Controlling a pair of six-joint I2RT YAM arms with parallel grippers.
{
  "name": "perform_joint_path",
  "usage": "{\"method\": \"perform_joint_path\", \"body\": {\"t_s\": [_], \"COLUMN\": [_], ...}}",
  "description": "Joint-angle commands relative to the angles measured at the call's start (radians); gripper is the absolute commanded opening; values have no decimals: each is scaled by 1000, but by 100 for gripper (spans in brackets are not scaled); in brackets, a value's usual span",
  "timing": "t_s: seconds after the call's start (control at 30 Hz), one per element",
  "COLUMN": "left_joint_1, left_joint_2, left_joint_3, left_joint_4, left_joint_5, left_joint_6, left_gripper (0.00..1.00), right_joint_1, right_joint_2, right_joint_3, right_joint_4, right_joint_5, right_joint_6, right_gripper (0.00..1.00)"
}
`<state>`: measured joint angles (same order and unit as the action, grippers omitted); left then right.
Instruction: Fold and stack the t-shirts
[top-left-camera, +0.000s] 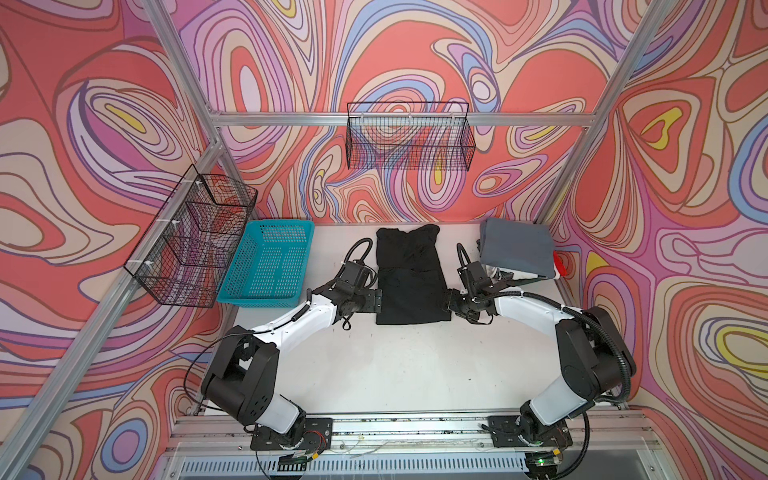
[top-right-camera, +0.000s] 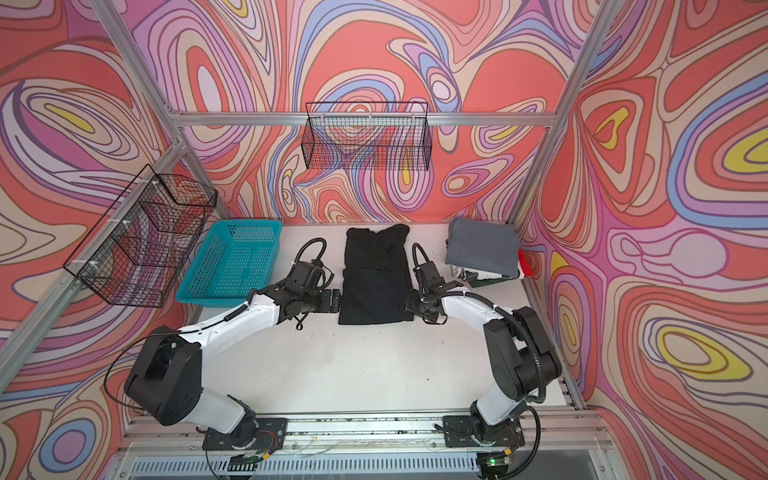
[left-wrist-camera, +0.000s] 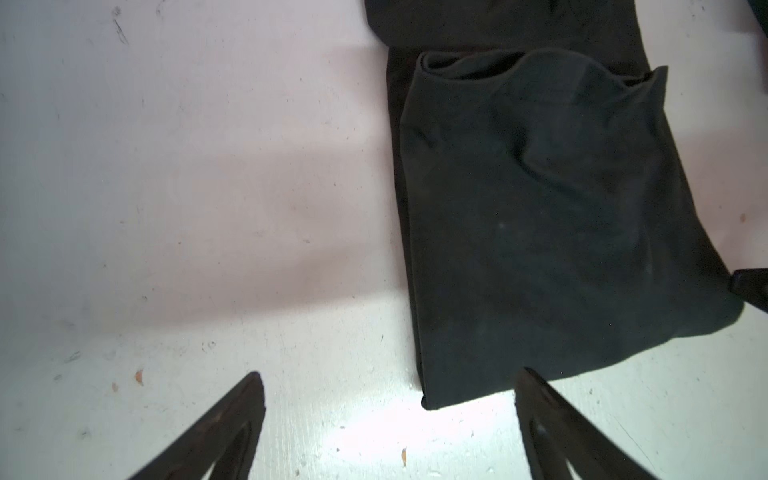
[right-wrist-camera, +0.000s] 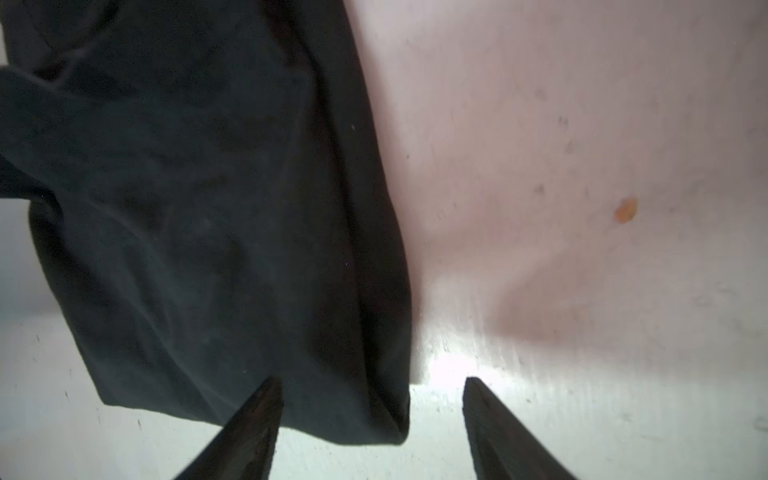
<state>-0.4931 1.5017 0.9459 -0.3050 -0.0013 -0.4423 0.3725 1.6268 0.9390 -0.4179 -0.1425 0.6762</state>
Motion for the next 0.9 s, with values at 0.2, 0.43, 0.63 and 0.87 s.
{"method": "perform_joint_path", "body": {"t_s": [0.2,0.43,0.63,0.87], "left_joint_1": [37,37,37,37], "left_joint_2": [-46,-13,22,113], "left_joint_3": [-141,-222,-246,-310], "left_joint_4": [145,302,341,519], "left_joint_5": [192,317,342,374], "left_joint_6": [-188,-310,-353,-432], "left_gripper": [94,92,89,81], "right_joint_1": [-4,-4,-5,-5], "right_joint_2": [9,30,49,68], "right_joint_3": [-100,-124,-140,-166], "right_joint_4": [154,203,238,273], "right_joint_5": [-35,-53,-82,-103], "right_joint_6": [93,121,138,161], "right_gripper": [62,48,42,38]}}
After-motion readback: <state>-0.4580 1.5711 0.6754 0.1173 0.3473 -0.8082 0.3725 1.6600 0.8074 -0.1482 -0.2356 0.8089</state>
